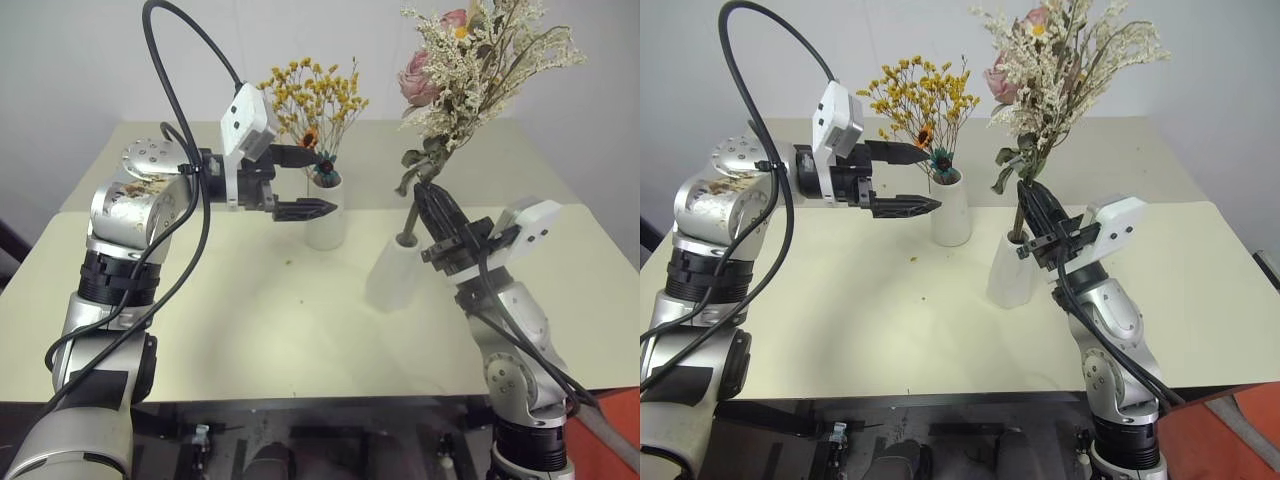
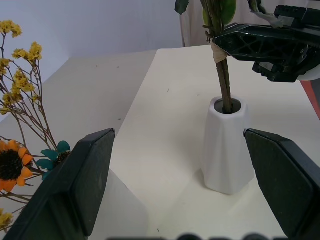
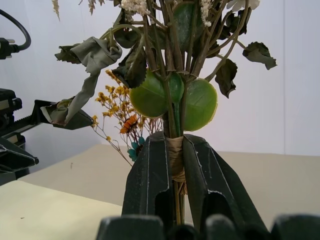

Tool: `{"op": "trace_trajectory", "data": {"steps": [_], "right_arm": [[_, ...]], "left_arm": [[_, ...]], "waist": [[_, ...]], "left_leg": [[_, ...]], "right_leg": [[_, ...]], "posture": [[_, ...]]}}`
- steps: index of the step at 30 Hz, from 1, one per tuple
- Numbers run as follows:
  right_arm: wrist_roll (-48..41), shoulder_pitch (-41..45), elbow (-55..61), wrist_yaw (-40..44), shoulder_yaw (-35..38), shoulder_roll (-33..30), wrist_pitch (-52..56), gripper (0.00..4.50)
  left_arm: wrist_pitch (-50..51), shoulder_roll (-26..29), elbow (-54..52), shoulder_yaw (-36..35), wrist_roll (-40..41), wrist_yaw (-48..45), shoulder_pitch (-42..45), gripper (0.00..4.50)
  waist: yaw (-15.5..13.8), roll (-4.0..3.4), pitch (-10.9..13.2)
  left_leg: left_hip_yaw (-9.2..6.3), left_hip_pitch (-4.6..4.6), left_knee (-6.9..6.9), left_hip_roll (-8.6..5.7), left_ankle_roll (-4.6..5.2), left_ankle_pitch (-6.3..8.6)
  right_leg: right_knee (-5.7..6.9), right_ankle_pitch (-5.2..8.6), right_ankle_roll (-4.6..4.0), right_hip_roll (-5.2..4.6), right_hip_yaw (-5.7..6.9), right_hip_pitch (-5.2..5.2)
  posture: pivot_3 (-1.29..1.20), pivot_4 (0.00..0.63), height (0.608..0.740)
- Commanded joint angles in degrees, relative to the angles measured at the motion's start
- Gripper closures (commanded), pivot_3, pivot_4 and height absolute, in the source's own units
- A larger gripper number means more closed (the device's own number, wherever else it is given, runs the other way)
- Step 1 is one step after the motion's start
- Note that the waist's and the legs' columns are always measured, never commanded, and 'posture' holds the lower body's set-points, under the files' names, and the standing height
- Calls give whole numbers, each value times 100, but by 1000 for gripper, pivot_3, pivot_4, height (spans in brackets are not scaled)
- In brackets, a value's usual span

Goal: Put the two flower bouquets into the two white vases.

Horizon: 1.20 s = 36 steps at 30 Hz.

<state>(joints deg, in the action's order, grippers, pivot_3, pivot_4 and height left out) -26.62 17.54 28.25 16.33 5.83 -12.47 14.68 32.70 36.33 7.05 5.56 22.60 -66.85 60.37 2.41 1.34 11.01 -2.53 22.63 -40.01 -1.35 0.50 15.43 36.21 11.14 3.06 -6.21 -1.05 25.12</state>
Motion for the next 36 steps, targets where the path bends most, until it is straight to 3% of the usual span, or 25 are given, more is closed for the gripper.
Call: {"op": "trace_trajectory", "data": {"steps": [1,5,6,9,16,17,30,36], "right_arm": [[61,-13,88,29,18,34,-247,4305],[105,-65,100,29,17,59,-337,4305],[93,-74,104,42,27,61,-348,3585],[110,-110,109,76,25,42,-372,2733],[5,-340,258,175,52,37,-393,234],[-35,-412,310,199,54,36,-388,111],[-363,-1041,829,460,66,26,-461,111],[-717,-1827,1222,774,532,-478,-356,111]], "left_arm": [[-59,50,-167,-225,95,17,53,0],[-66,42,-124,-215,80,17,60,0],[-70,37,-111,-209,76,14,68,0],[-83,31,-85,-186,62,-5,85,0],[-131,114,-63,-143,97,-389,99,0],[-151,102,-59,-157,81,-381,94,0],[-365,26,23,-170,43,-352,125,0],[-433,27,9,-172,43,-372,93,0]], "waist": [[0,0,0],[0,0,0],[0,0,0],[0,0,0],[1,0,0],[-1,0,0],[-2,0,0],[-30,1,-1]], "left_leg": [[0,0,0,0,0,0],[0,0,0,0,0,0],[0,0,0,0,0,0],[-1,0,0,0,0,0],[1,0,0,0,0,0],[1,0,0,0,0,0],[0,-7,-1,0,0,0],[0,-10,0,0,0,0]], "right_leg": [[0,0,0,0,0,0],[0,0,0,0,0,0],[-1,0,0,0,0,0],[0,0,0,0,0,0],[0,0,0,0,0,0],[0,0,0,0,0,0],[-4,0,0,0,-2,-5],[-4,1,0,0,-2,-12]], "posture": [[0,150,740],[0,150,740],[0,150,740],[0,150,740],[0,150,740],[0,150,740],[0,150,740],[0,150,740]]}}
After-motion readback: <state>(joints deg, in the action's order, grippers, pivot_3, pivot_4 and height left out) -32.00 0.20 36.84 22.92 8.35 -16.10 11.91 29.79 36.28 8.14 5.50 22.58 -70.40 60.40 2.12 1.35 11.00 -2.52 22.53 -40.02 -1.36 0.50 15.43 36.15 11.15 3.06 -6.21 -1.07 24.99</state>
